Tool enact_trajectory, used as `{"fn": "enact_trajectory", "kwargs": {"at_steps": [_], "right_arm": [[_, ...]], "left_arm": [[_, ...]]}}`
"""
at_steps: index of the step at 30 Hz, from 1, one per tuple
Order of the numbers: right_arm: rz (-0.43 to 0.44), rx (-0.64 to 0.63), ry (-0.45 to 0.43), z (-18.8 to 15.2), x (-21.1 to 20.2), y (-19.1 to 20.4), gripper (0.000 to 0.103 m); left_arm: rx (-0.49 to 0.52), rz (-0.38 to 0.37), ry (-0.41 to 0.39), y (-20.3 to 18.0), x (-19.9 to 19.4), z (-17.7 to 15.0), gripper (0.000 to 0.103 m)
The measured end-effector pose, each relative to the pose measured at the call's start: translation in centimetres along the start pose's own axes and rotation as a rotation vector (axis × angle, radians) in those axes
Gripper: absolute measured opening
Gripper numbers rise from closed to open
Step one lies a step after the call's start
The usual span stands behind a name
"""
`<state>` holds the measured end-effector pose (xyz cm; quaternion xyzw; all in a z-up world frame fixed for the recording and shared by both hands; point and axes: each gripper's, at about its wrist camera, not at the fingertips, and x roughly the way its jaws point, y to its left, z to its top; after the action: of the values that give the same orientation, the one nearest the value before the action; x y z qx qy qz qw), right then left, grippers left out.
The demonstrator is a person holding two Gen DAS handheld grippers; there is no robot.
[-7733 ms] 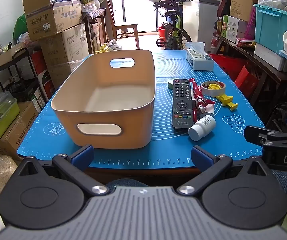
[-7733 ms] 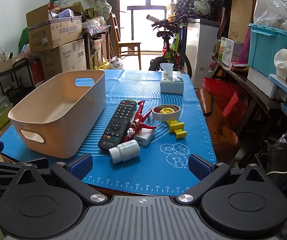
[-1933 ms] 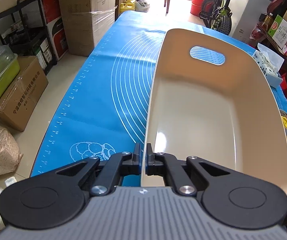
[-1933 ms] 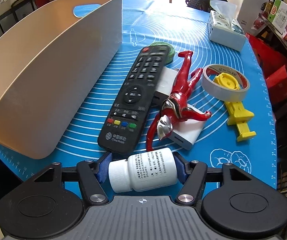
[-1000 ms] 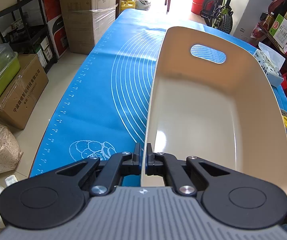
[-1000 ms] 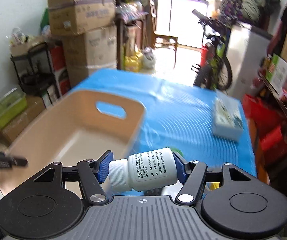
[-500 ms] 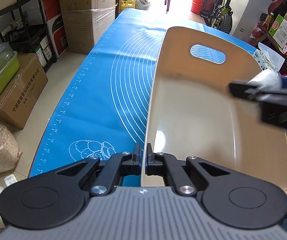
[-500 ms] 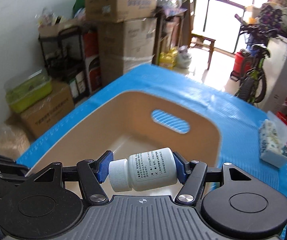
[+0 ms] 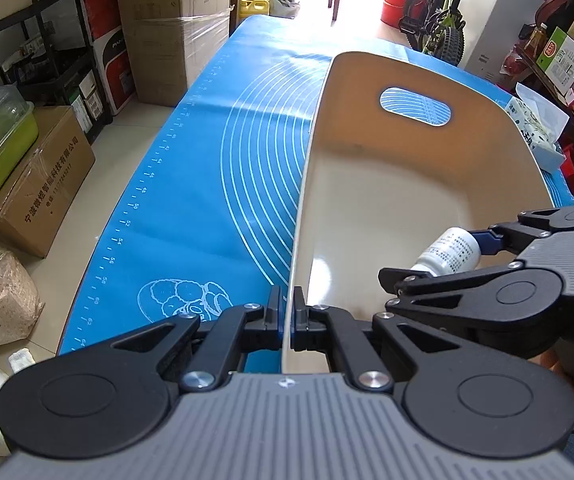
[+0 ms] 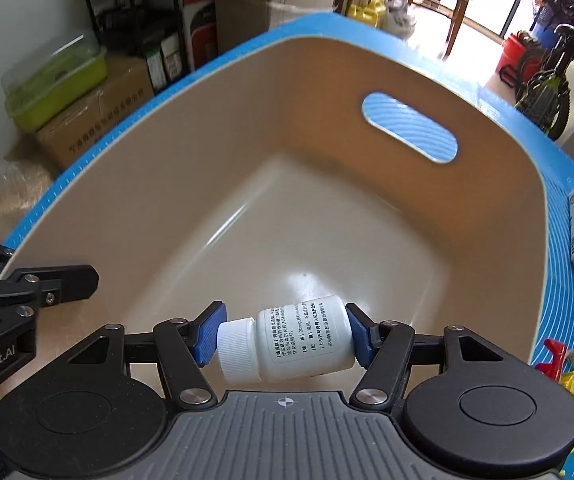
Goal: Organize rigid objects
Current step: 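Carry the pill bottle into the basket and open the right gripper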
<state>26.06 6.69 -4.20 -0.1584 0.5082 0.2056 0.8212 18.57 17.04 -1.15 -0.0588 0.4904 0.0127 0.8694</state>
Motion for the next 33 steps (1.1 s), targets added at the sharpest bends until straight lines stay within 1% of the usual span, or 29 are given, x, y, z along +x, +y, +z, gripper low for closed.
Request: {"fn": "enact_trajectory", "kwargs": {"at_steps": [4,7,9,12,13,15,17,20,23,25,28,33], "right_arm": [[0.002,-0.002,0.071,0.0,1.0,0.2,0.067],[-0.009,-0.005,0.099,-0.2,1.4,0.3,0.067],[-0.008,0.000,0.104,-0.1,1.4,0.3,0.070],[-0.010,-0.003,0.084,-0.1,1.0,0.1,0.074],[-0.016,-0.004,0.073,-0.2,0.6,-0.1,0.076],[-0.013,0.002,0.042,-0.4,-0.4,-0.5,0.077],[-0.010,0.019,-0.005,-0.5,-1.7,-1.0,0.079],[-0.016,0.035,-0.105,-0.6,-4.5,-1.9,0.082],[-0.051,0.041,-0.207,-0.7,-7.5,-3.1,0.083],[-0.068,0.062,-0.255,-0.6,-9.1,-4.3,0.083],[-0.097,0.104,-0.303,-1.1,-11.3,-6.3,0.084],[-0.161,0.173,-0.341,-3.0,-13.2,-10.0,0.084]], "left_arm": [[-0.003,-0.003,0.000,0.0,0.0,0.0,0.005],[-0.003,-0.005,-0.001,-0.1,-0.1,-0.1,0.005],[-0.001,-0.003,-0.001,-0.1,-0.1,-0.1,0.005],[-0.001,0.001,0.000,0.0,0.0,-0.1,0.005],[-0.002,0.000,0.000,0.0,0.0,-0.1,0.005],[0.000,0.001,-0.001,-0.1,-0.1,-0.1,0.005],[0.002,0.003,-0.001,-0.1,-0.1,-0.1,0.005],[0.002,0.003,-0.001,-0.2,-0.1,0.0,0.005],[0.002,0.003,-0.001,-0.1,-0.1,0.0,0.005],[0.002,0.003,-0.001,-0.1,-0.1,0.0,0.005],[0.004,0.005,-0.002,-0.1,0.0,0.0,0.005],[0.004,0.005,-0.001,-0.1,0.0,0.0,0.005]]}}
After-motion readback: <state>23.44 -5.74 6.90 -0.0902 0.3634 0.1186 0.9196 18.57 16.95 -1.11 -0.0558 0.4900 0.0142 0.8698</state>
